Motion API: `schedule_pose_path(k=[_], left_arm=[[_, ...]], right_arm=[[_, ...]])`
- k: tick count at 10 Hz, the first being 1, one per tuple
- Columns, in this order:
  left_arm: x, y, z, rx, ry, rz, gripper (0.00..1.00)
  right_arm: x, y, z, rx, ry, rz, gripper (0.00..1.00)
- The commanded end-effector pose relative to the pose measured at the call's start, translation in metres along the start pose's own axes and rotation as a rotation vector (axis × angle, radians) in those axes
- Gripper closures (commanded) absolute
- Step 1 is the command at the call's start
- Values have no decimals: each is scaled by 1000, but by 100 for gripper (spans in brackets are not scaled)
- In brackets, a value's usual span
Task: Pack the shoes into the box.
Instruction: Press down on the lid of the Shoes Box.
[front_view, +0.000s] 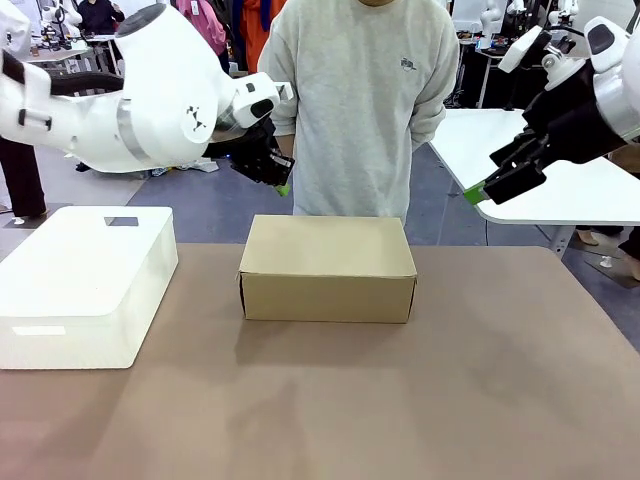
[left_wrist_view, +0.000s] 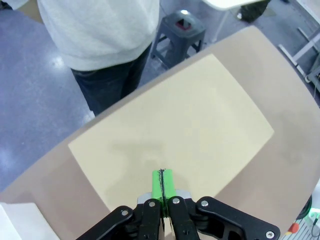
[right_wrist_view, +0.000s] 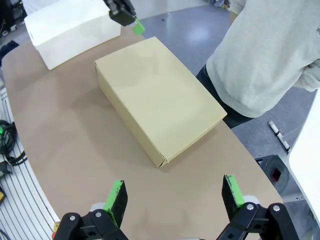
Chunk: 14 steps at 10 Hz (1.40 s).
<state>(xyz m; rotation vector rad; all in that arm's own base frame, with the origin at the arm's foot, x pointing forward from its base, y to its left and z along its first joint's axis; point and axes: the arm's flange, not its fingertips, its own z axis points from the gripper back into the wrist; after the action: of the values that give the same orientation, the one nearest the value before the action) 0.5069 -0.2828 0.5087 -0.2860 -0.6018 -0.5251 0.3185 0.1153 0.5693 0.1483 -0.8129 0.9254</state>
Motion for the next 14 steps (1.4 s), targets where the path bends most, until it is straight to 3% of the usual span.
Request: schedule_pose_path(k=[1,7,14], left_arm=[[21,-2,-12,18,-16,13,100],[62,4,-91,58,28,-3,100],[52,14,-169,16,123,36,100]], right_arm=[[0,0,0,-5,6,7,0],[0,0,0,-5,6,7,0],[0,0,0,-5,6,7,0]])
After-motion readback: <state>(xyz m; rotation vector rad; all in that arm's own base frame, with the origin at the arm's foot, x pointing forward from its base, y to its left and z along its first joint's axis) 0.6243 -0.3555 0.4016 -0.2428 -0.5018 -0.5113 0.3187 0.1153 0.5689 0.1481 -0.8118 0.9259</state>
